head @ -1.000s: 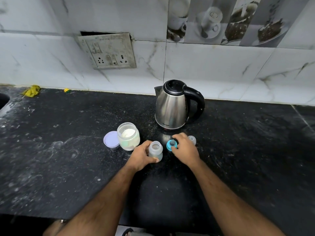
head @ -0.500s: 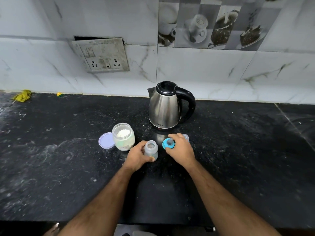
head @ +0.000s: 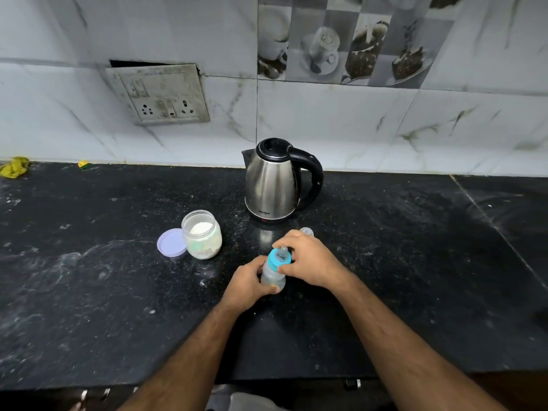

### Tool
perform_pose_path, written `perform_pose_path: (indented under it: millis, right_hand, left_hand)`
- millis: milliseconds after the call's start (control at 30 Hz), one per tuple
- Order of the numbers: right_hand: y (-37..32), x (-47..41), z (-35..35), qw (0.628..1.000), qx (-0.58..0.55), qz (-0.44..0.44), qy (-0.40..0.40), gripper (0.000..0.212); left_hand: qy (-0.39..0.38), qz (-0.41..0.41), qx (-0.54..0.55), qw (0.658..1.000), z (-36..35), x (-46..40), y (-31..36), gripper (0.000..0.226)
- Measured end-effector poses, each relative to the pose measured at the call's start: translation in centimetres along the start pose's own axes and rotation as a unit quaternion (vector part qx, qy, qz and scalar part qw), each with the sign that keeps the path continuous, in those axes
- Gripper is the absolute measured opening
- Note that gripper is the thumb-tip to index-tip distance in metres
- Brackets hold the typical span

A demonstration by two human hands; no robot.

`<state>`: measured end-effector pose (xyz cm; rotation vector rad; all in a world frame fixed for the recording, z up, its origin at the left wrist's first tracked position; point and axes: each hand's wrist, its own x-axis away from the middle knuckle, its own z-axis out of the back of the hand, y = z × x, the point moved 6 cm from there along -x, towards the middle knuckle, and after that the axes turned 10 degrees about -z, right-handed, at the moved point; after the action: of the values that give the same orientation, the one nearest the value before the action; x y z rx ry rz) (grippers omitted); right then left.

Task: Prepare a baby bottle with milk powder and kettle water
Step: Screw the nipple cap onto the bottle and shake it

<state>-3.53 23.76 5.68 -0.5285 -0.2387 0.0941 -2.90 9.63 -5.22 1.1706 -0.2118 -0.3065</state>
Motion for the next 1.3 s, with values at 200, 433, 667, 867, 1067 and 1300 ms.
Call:
perform_pose_path:
  millis: [200,433,667,867,1067,1300]
  right_hand:
    - [-0.9,0.3,-0.7,0.998,0.053,0.004,-0.016,0.045]
    - [-2.0,0.3,-1.1,0.993,0.116,0.018,-0.003,0.029]
    - [-2.0,-0.3,-1.1,0.986,0.158,-0.045,0.035,0.045]
    - [-1.6,0.1,-1.4,0.974,0.204,-0.089,0.044,0.061]
    - [-1.7,0.0,-0.9,0.986,0.148,0.003,-0.076,0.057]
    - [-1.8,-0.2,-0.9,0.973,0.222,-0.033,0.050,0.060]
  left_hand:
    - [-0.004,-0.010,-0.007,1.000,0.0,0.0,0.1,0.058]
    - [-0.007,-0.011,-0.002,1.000,0.0,0.2,0.1,0.058]
    - [-0.006,-0.004,-0.015,1.000,0.1,0.0,0.0,0.053]
    - [-0.002,-0.008,-0.030,1.000,0.2,-0.1,0.0,0.049]
    - [0.001,0.000,-0.020,1.000,0.1,-0.1,-0.2,0.057]
    - [0.008,0.011,-0.034,0.999,0.2,0.1,0.4,0.052]
